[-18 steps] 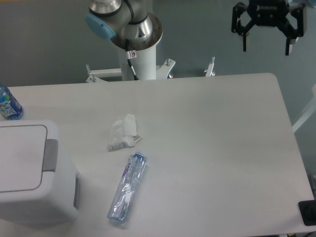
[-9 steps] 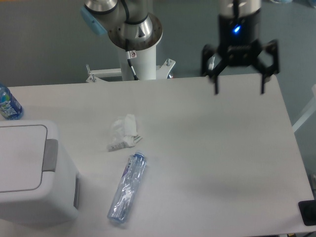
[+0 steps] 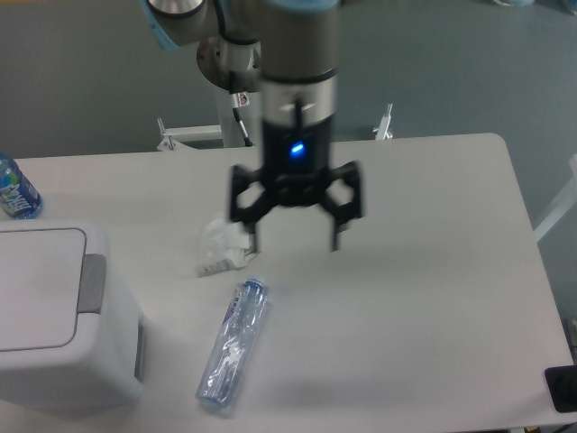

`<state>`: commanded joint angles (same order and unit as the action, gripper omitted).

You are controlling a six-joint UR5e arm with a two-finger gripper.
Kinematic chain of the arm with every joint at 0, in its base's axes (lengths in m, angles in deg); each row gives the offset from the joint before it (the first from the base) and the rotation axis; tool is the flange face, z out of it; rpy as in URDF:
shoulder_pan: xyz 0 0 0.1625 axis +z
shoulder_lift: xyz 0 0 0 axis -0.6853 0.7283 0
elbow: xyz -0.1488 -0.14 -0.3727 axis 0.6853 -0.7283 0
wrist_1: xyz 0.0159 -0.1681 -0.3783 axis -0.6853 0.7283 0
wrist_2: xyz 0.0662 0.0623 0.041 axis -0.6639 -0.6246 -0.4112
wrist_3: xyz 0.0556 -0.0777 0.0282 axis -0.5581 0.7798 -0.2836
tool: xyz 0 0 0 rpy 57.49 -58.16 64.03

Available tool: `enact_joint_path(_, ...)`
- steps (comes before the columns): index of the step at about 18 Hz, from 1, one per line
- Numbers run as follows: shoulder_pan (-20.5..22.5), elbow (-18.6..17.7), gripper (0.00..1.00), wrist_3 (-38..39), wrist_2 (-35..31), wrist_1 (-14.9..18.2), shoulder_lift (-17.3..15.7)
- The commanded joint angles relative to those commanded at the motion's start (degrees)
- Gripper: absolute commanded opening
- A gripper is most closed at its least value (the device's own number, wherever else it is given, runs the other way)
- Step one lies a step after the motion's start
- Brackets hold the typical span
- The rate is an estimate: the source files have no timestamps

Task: Open the trash can
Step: 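Move the open gripper down toward the white trash bin lid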

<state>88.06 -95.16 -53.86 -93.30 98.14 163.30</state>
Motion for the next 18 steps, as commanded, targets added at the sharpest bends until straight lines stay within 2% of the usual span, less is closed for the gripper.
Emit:
enact_joint_path(5, -1.1, -1.3, 1.00, 5.4, 6.4, -0.5, 0.4)
enact_joint_path(10, -3.8, -1.4, 1.00, 6.6, 6.4, -0.5, 1.4)
enact_joint_path(13, -4.0, -1.4, 1.00, 9.8, 6.4, -1.4, 1.5)
enact_joint_path(18, -4.1, -1.5, 1.00, 9.9, 6.4, -1.6, 1.7)
